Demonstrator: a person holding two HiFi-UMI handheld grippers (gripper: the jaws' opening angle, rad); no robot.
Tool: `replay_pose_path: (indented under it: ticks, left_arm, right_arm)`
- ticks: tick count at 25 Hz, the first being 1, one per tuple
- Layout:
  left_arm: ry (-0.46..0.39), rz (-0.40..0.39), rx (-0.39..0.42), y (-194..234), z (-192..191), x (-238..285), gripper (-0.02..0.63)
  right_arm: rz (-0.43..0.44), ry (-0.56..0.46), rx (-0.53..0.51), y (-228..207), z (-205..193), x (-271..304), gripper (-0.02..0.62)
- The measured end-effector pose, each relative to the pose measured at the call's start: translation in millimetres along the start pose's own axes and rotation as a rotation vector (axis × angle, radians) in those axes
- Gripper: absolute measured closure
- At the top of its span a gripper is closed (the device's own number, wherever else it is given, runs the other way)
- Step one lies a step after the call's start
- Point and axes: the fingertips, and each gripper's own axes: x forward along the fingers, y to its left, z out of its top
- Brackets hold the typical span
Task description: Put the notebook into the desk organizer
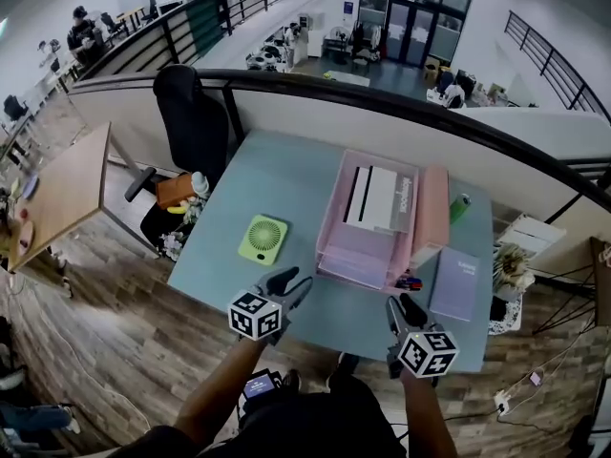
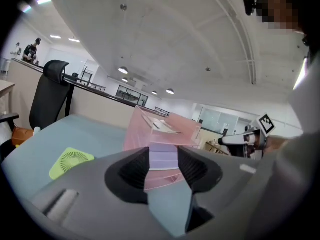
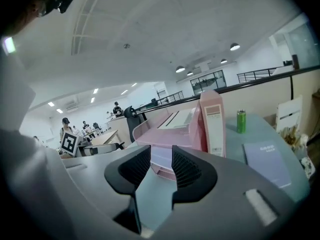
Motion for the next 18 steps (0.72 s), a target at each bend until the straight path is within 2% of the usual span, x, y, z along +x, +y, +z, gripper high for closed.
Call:
replay_pose_path:
  ticks: [9,18]
  left_arm:
    - [0.028,0.048,-0.164,25.2,-29.7,33.0,0.374]
    - [0.057,0.064,-0.272,36.2,-56.1,61.1,0.371]
  right_arm:
    - [0.003,0.055,0.213,-36.3,-37.0,40.0,0.48]
    - [0.015,0.101,0.391,-54.1,-69.9,78.6,0.427]
